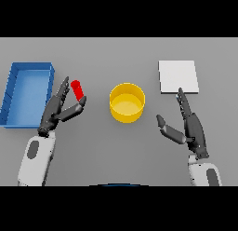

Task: Pick up the red beaker and tilt it to pour out 1 green nut into yellow bowl. Pick up the yellow bowl and place it on the metallic measuring scale.

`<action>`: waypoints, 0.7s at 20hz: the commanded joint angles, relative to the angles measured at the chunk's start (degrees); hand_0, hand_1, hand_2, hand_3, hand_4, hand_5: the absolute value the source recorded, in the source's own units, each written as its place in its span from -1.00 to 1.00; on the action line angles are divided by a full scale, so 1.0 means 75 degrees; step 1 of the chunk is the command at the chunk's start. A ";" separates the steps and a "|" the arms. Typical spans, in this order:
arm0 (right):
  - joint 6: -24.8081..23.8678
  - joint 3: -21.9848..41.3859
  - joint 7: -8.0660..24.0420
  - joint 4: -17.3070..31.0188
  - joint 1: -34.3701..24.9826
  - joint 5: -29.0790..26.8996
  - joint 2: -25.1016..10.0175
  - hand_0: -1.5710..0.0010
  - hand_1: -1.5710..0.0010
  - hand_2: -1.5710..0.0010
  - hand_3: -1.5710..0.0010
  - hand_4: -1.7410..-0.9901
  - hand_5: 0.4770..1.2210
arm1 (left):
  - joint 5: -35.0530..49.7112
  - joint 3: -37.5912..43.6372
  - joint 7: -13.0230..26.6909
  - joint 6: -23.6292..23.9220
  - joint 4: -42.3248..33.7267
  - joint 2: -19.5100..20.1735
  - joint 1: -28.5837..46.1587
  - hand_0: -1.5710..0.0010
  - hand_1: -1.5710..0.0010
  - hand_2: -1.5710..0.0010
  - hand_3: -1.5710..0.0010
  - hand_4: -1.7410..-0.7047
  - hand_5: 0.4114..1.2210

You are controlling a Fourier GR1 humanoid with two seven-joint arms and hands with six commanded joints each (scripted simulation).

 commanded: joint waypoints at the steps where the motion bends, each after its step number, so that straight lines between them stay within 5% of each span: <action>1: -0.0030 -0.0050 0.0056 -0.0004 -0.0080 0.0027 -0.0062 1.00 1.00 1.00 1.00 0.38 -0.60 | 0.0020 0.0038 -0.0109 -0.0040 0.0232 -0.0001 -0.0129 1.00 1.00 1.00 1.00 0.07 -0.43; 10: 0.0033 -0.0118 0.0099 -0.0033 -0.0049 -0.0148 -0.0048 1.00 1.00 1.00 1.00 0.34 -0.57 | -0.0375 0.0172 -0.0241 0.0390 0.1766 -0.0167 -0.1404 1.00 1.00 1.00 1.00 0.04 -0.36; 14: 0.0064 -0.0163 -0.0011 -0.0039 0.0051 -0.0187 -0.0110 1.00 1.00 1.00 1.00 0.32 -0.56 | -0.0176 0.0449 -0.0793 0.0401 0.2341 -0.0204 -0.1691 1.00 1.00 1.00 1.00 -0.04 -0.30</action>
